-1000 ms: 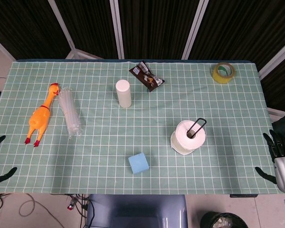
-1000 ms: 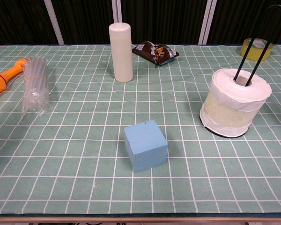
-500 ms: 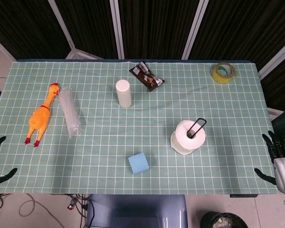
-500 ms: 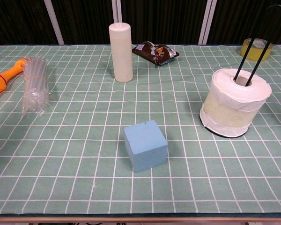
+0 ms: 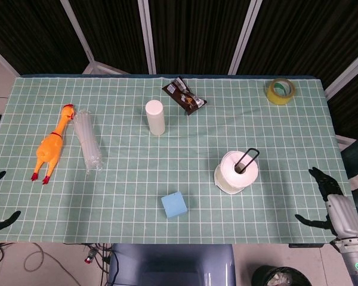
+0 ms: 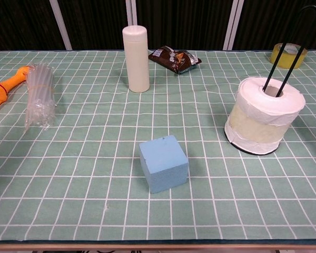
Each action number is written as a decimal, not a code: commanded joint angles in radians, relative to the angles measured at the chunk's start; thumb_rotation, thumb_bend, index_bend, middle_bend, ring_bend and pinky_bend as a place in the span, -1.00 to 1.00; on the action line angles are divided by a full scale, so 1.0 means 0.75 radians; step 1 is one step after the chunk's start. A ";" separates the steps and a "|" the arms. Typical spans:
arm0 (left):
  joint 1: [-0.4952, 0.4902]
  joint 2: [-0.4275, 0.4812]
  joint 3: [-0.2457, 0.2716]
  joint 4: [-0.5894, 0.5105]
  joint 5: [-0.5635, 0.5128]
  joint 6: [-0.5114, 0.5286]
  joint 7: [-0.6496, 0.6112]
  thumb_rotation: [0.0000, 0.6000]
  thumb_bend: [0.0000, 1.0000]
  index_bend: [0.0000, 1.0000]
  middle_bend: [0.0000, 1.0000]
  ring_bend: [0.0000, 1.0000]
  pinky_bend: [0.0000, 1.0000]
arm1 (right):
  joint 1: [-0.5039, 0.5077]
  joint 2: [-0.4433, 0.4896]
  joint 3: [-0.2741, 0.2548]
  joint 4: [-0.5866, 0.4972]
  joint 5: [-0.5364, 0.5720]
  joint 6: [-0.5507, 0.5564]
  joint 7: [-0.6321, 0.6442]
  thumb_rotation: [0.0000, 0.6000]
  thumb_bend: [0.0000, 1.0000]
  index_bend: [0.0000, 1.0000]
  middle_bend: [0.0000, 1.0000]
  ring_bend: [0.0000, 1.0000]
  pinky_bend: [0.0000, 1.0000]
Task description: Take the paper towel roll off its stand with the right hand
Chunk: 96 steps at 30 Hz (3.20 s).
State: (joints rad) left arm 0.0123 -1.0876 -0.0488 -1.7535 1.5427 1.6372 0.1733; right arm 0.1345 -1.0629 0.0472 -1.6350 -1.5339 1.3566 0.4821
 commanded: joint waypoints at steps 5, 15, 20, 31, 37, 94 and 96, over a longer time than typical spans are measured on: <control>-0.001 -0.004 -0.002 -0.001 -0.009 -0.005 0.011 1.00 -0.91 -0.72 -0.91 -1.00 -1.00 | 0.176 -0.113 0.071 0.040 0.148 -0.315 0.498 1.00 -1.00 -1.00 -1.00 -1.00 -1.00; -0.004 -0.012 0.000 -0.004 -0.006 -0.011 0.031 1.00 -0.91 -0.72 -0.91 -1.00 -1.00 | 0.190 -0.343 0.097 0.175 0.213 -0.312 0.526 1.00 -1.00 -1.00 -1.00 -1.00 -1.00; -0.004 -0.013 -0.002 -0.004 -0.012 -0.013 0.034 1.00 -0.91 -0.72 -0.91 -1.00 -1.00 | 0.195 -0.413 0.094 0.211 0.209 -0.316 0.542 1.00 -1.00 -1.00 -1.00 -1.00 -1.00; -0.006 -0.018 -0.003 -0.003 -0.015 -0.018 0.046 1.00 -0.91 -0.72 -0.91 -1.00 -1.00 | 0.236 -0.536 0.110 0.258 0.234 -0.365 0.502 1.00 -1.00 -1.00 -1.00 -1.00 -1.00; -0.006 -0.020 -0.002 -0.003 -0.017 -0.021 0.057 1.00 -0.91 -0.72 -0.91 -1.00 -1.00 | 0.261 -0.613 0.137 0.294 0.282 -0.394 0.463 1.00 -1.00 -1.00 -1.00 -1.00 -1.00; -0.007 -0.030 -0.001 -0.007 -0.027 -0.028 0.099 1.00 -0.90 -0.72 -0.91 -1.00 -1.00 | 0.379 -0.848 0.372 0.439 0.506 -0.506 0.301 1.00 -1.00 -0.66 -0.68 -1.00 -1.00; -0.006 -0.030 -0.001 -0.007 -0.026 -0.027 0.099 1.00 -0.90 -0.72 -0.91 -1.00 -1.00 | 0.376 -0.842 0.376 0.425 0.506 -0.500 0.296 1.00 -1.00 -0.61 -0.64 -1.00 -1.00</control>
State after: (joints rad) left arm 0.0077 -1.1101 -0.0494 -1.7584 1.5232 1.6169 0.2477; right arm 0.4184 -1.6974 0.3268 -1.3119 -1.1540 0.9789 0.7066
